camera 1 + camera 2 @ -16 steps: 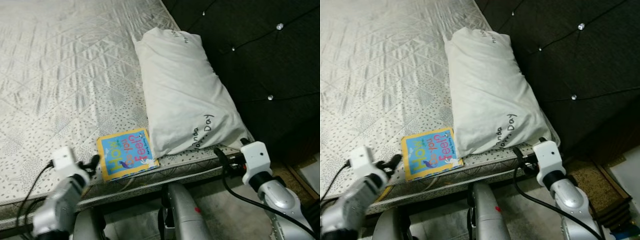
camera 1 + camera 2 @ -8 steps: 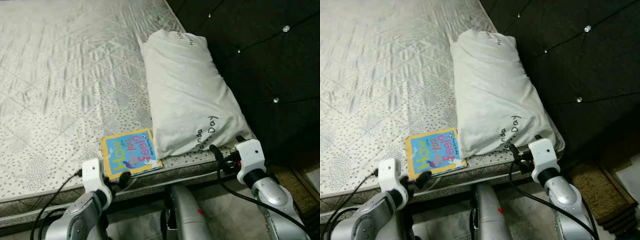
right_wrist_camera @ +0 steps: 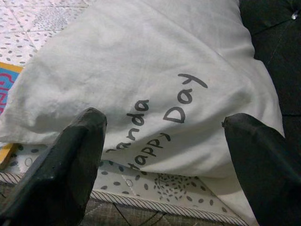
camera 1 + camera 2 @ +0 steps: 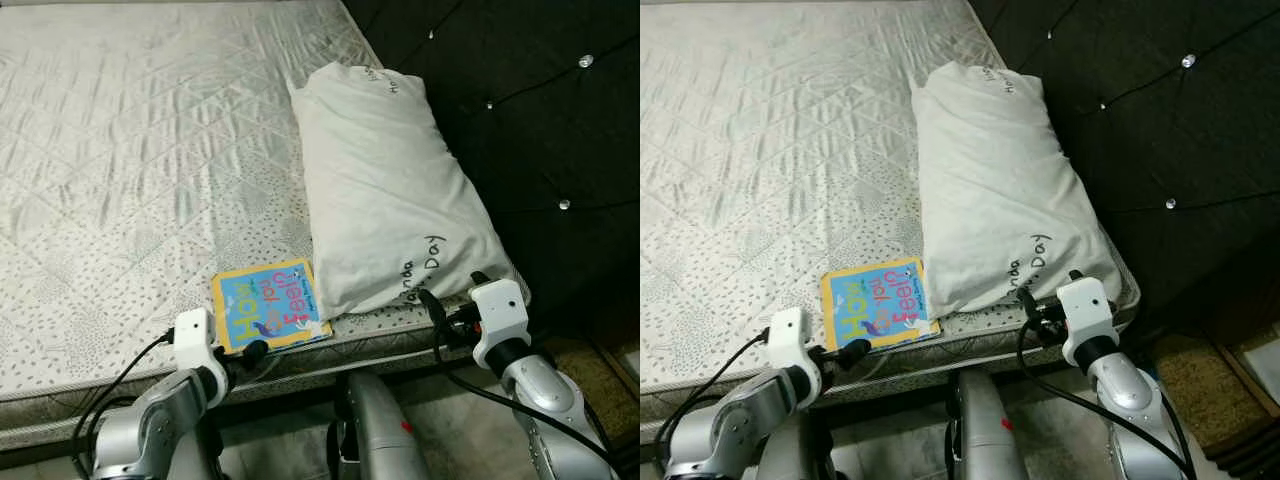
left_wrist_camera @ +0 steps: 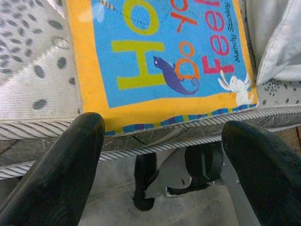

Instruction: Clean up the room

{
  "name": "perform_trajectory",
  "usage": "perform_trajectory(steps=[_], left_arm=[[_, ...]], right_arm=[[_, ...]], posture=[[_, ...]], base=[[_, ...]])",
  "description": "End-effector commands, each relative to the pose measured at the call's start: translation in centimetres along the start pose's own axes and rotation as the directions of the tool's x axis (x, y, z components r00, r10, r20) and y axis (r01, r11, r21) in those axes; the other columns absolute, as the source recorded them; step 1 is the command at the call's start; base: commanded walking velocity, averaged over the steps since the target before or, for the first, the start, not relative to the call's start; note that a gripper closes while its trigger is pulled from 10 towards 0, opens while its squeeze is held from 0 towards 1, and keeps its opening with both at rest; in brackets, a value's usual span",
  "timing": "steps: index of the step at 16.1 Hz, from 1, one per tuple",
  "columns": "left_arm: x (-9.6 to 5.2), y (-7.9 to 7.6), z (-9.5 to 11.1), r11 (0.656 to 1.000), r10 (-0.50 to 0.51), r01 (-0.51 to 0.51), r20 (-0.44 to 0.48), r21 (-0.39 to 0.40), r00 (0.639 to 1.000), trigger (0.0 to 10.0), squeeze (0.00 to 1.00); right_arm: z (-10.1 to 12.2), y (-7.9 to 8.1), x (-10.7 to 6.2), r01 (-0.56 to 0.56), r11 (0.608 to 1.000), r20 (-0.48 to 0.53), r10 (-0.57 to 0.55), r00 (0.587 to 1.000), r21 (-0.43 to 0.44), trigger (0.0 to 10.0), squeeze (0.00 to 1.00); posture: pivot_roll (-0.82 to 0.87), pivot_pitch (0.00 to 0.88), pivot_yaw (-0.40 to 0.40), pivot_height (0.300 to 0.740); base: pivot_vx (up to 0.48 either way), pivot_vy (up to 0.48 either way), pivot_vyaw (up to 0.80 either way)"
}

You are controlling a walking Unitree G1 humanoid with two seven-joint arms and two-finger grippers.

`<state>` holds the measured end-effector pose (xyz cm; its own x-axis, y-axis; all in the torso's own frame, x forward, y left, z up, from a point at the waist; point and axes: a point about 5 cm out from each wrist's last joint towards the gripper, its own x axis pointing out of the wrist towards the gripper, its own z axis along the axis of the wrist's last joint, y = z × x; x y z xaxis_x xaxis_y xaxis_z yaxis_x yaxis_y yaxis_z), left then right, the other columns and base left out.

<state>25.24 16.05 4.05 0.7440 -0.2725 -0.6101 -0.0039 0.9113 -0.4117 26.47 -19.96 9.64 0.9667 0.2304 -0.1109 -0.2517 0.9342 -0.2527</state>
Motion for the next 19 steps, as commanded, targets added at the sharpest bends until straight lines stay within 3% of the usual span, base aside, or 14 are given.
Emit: perform_trajectory(steps=[1, 7, 13, 14, 15, 19], left_arm=[[0.4, 0.1, -0.8, 1.0, 0.0, 0.0, -0.037, 0.0, 0.999, 10.0, 1.0], [1.3, -0.9, -1.5, 0.998, -0.038, 0.041, -0.078, 0.042, 0.996, 10.0, 1.0], [1.7, 0.1, -2.2, 0.998, 0.001, 0.006, -0.119, 0.058, 0.993, 10.0, 1.0], [1.7, 0.2, -2.2, 0.998, 0.005, 0.001, -0.112, 0.056, 0.994, 10.0, 0.92], [1.7, 0.7, -1.7, 0.998, 0.042, -0.038, -0.075, 0.053, 0.996, 10.0, 0.73], [1.5, 1.9, -1.2, 0.996, 0.08, -0.077, -0.045, 0.045, 0.996, 10.0, 0.74]], right_arm=[[-0.1, -0.6, -0.4, 0.024, 1.0, -0.002, -0.024, 1.0, -0.016, 10.0, 0.0], [0.0, -0.3, -0.2, 0.025, 1.0, 0.005, -0.025, 1.0, -0.014, 10.0, 0.0], [-0.1, -0.2, -0.3, 0.035, 0.999, 0.006, -0.035, 0.999, -0.011, 10.0, 0.0], [-0.1, -0.2, -0.4, 0.037, 0.999, 0.006, -0.037, 0.999, -0.011, 10.0, 0.0], [-0.2, -0.3, -0.5, 0.039, 0.999, 0.004, -0.039, 0.999, -0.011, 10.0, 0.0], [-0.2, -0.3, -0.3, 0.037, 0.999, 0.002, -0.037, 0.999, -0.009, 10.0, 0.0]], posture=[[-0.21, 0.167, -0.063, 0.6], [-0.21, 0.162, -0.057, 0.6], [-0.21, 0.159, -0.042, 0.6], [-0.21, 0.159, -0.04, 0.6], [-0.21, 0.16, -0.04, 0.6], [-0.2, 0.16, -0.047, 0.6]], base=[[0.0, 0.0, 0.0], [0.0, 0.0, 0.0], [0.0, 0.0, 0.0], [0.0, 0.0, 0.0], [0.0, 0.0, 0.0], [0.0, 0.0, 0.0]])
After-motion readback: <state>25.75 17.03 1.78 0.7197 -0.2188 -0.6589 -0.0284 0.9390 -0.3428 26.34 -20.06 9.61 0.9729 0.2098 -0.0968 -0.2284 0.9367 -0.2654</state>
